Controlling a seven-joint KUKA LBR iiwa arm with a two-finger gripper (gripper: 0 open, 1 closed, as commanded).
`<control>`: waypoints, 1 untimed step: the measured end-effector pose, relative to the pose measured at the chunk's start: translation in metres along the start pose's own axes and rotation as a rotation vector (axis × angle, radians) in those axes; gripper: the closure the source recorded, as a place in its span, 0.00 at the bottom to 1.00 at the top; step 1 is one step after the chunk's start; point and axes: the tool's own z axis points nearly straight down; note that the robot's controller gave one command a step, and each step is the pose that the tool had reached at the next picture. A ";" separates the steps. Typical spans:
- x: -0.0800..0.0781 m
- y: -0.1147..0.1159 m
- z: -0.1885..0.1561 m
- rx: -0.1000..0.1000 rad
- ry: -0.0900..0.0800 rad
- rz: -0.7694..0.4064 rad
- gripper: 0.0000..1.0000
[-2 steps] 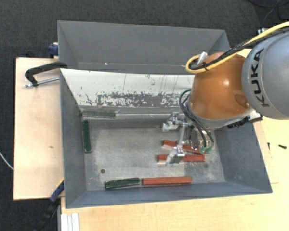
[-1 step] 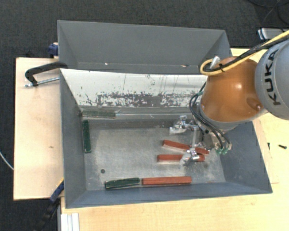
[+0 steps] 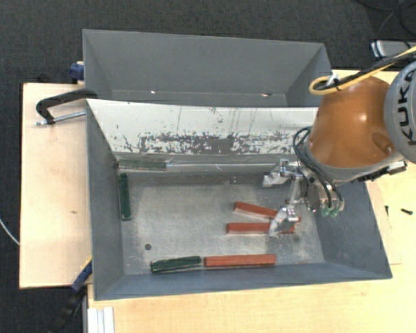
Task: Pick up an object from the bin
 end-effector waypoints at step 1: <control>-0.015 0.001 0.067 0.001 0.000 -0.141 0.00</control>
Offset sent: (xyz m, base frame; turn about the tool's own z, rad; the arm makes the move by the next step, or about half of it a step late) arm 0.0078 0.0037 -0.0905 0.1665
